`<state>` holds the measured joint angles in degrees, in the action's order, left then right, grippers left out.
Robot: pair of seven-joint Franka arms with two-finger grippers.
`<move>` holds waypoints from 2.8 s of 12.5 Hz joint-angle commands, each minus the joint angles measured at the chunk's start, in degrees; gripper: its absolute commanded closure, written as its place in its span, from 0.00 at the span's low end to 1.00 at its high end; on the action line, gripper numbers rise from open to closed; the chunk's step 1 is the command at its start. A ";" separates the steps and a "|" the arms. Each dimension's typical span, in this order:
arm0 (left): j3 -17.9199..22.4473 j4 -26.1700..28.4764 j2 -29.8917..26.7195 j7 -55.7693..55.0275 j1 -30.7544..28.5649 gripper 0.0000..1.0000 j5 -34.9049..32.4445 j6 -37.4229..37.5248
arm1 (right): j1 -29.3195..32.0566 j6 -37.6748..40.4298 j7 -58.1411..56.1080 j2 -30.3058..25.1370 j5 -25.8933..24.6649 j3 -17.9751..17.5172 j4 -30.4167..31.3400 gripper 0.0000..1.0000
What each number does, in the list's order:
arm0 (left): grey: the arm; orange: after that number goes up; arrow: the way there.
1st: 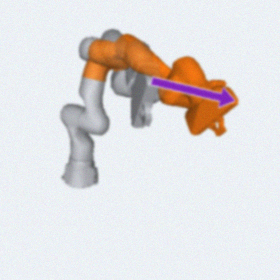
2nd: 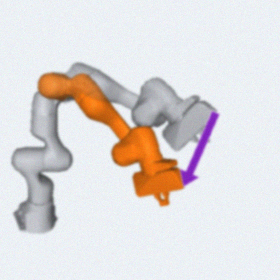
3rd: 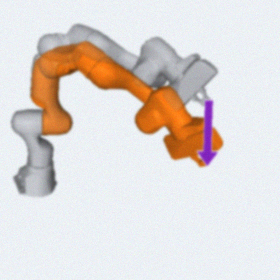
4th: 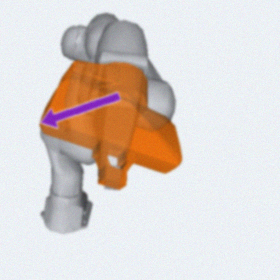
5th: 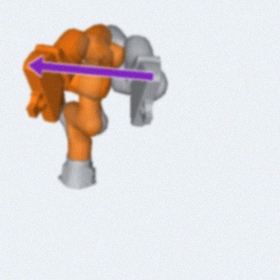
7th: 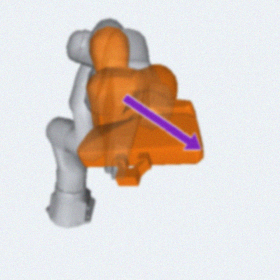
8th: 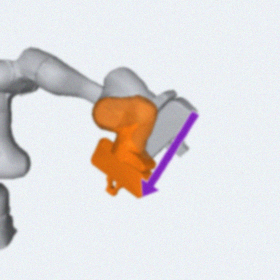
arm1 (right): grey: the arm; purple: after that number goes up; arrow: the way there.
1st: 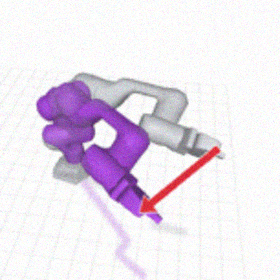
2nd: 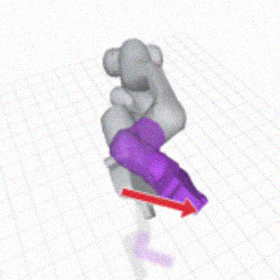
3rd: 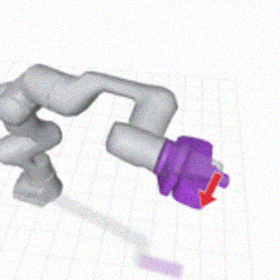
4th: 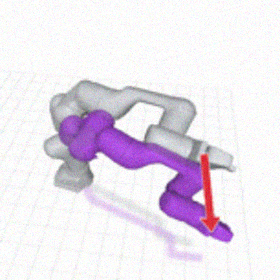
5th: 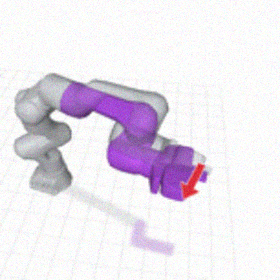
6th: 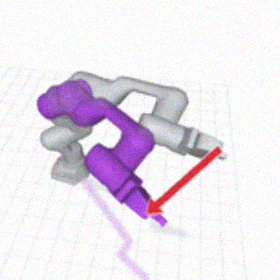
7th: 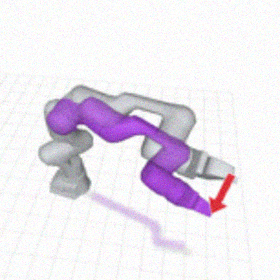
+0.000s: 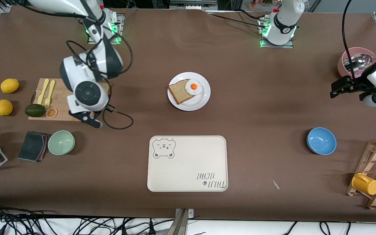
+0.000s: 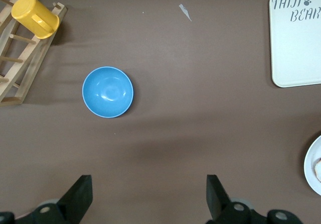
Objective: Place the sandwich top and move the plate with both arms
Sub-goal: 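Lift the bread slice and carry it to the white plate, then lower the bread onto the egg slice and open the right gripper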
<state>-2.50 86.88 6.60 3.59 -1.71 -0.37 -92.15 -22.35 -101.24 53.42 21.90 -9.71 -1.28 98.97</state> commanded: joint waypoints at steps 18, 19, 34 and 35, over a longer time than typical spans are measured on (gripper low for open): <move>0.04 -0.83 0.52 0.89 -1.10 0.00 0.37 -0.13 | -21.68 -6.50 21.02 13.60 16.74 -0.39 -17.59 1.00; -0.04 -0.92 0.52 0.80 -1.11 0.00 0.37 -0.13 | -21.94 -7.12 21.20 13.96 16.74 -0.30 -17.59 1.00; 0.04 -0.48 0.96 0.10 -2.16 0.00 0.37 -0.13 | -25.27 -11.69 22.96 16.68 12.52 -0.21 -17.76 1.00; 0.04 -0.57 0.96 0.10 -2.16 0.00 0.37 -0.13 | -25.72 -11.78 22.96 16.86 12.00 -0.21 -17.68 1.00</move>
<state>-2.36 86.88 7.43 3.54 -3.52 -0.36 -92.38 -46.74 -112.99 75.00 37.48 3.77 -1.56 82.97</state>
